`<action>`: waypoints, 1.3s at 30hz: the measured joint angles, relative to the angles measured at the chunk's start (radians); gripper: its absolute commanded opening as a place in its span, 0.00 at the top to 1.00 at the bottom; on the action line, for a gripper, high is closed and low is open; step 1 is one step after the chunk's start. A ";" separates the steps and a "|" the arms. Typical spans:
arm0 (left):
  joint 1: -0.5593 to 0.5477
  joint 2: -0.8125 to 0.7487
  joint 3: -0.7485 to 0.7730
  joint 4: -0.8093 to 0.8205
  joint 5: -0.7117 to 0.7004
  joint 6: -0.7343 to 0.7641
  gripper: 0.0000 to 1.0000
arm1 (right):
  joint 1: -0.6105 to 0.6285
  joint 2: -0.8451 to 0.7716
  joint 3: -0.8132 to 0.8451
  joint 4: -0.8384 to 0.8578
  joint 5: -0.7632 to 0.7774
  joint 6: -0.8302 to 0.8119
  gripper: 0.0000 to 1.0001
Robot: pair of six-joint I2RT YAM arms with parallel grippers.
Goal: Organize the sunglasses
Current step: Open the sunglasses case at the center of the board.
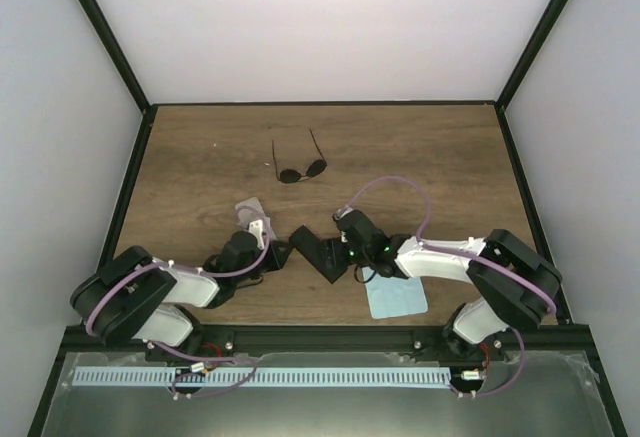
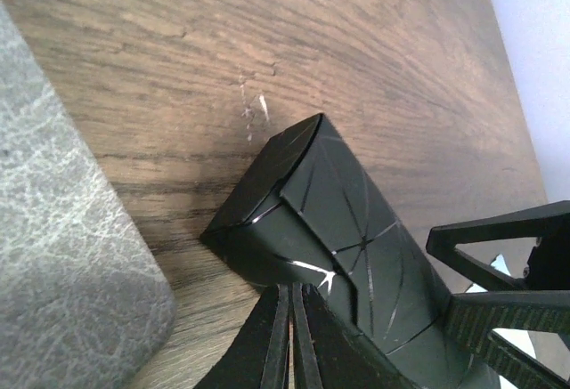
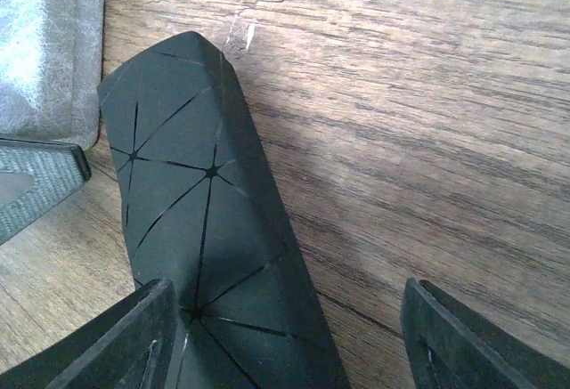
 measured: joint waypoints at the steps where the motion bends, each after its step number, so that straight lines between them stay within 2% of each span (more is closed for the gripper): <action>1: 0.002 0.013 0.001 0.008 0.002 0.000 0.96 | 0.001 0.002 0.002 0.000 0.000 0.000 0.29; 12: 0.012 0.091 0.013 0.051 0.021 -0.006 0.96 | 0.020 0.017 0.004 0.003 0.000 -0.008 0.29; 23: 0.015 -0.027 0.014 -0.006 0.009 0.005 0.96 | 0.137 0.085 0.108 -0.066 0.119 -0.034 0.25; 30: 0.021 0.054 0.016 0.007 0.016 0.003 0.96 | 0.176 0.167 0.156 -0.121 0.202 -0.039 0.25; 39: 0.021 0.106 0.016 0.047 0.034 -0.001 0.96 | 0.180 0.171 0.165 -0.146 0.232 -0.032 0.28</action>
